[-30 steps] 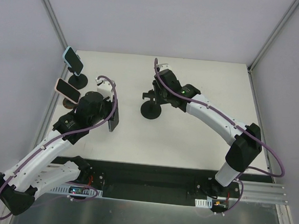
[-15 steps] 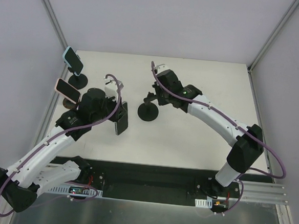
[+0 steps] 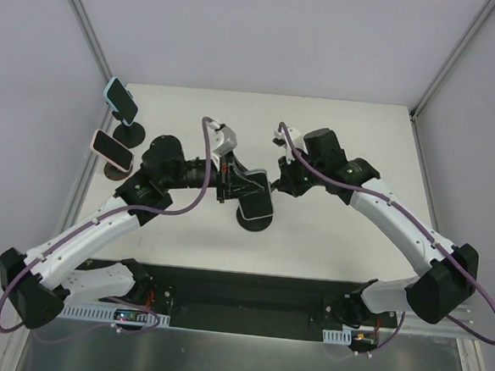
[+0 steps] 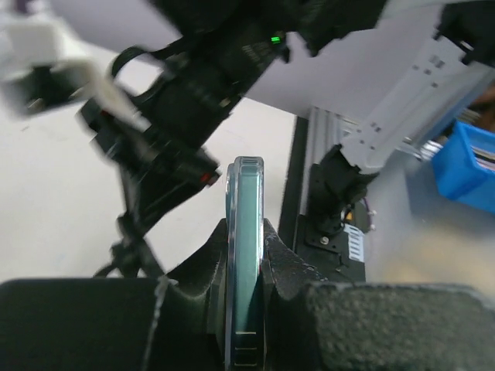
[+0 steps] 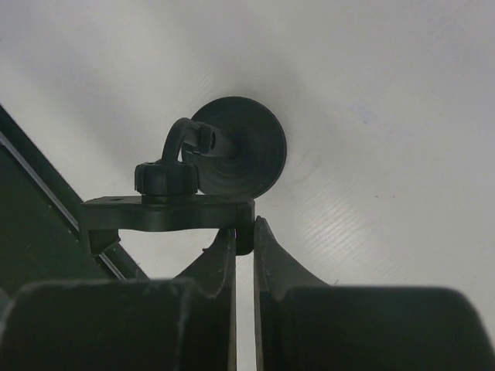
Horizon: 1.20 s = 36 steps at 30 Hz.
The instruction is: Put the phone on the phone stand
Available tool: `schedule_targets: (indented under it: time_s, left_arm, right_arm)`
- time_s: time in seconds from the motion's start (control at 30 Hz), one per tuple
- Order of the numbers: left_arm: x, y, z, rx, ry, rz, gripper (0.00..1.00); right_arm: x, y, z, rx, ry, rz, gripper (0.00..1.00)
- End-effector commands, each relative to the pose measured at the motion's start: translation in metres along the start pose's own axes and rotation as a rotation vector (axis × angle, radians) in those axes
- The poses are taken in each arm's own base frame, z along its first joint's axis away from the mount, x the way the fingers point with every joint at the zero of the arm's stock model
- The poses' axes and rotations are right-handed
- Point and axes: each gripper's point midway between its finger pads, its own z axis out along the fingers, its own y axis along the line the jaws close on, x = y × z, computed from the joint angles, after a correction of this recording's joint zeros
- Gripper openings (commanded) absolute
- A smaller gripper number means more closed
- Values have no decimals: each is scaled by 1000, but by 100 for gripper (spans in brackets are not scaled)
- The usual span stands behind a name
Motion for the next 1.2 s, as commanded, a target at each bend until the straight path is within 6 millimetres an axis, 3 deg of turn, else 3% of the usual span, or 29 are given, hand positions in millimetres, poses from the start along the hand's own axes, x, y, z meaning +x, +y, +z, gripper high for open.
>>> schedule_targets:
  time_s: [0.0, 0.13, 0.27, 0.6, 0.73, 1.17]
  left_arm:
    - [-31, -46, 32, 327, -79, 230, 0]
    - [-14, -52, 50, 463, -50, 336, 0]
    - [0, -38, 66, 474, -36, 378, 0]
    - [10, -17, 95, 494, -1, 408, 0]
    - [22, -8, 97, 501, 51, 429, 0]
    - [47, 19, 76, 453, 180, 365, 0]
  right_arm:
    - [-13, 24, -9, -164, -89, -70, 1]
    - [-17, 26, -11, -183, -119, -66, 1]
    - [-18, 25, -13, -191, -139, -58, 1]
    - [-18, 30, -11, -226, -146, -48, 1]
    - [-20, 31, -13, -234, -153, -52, 1]
    - [-20, 23, -16, -211, -154, -55, 1]
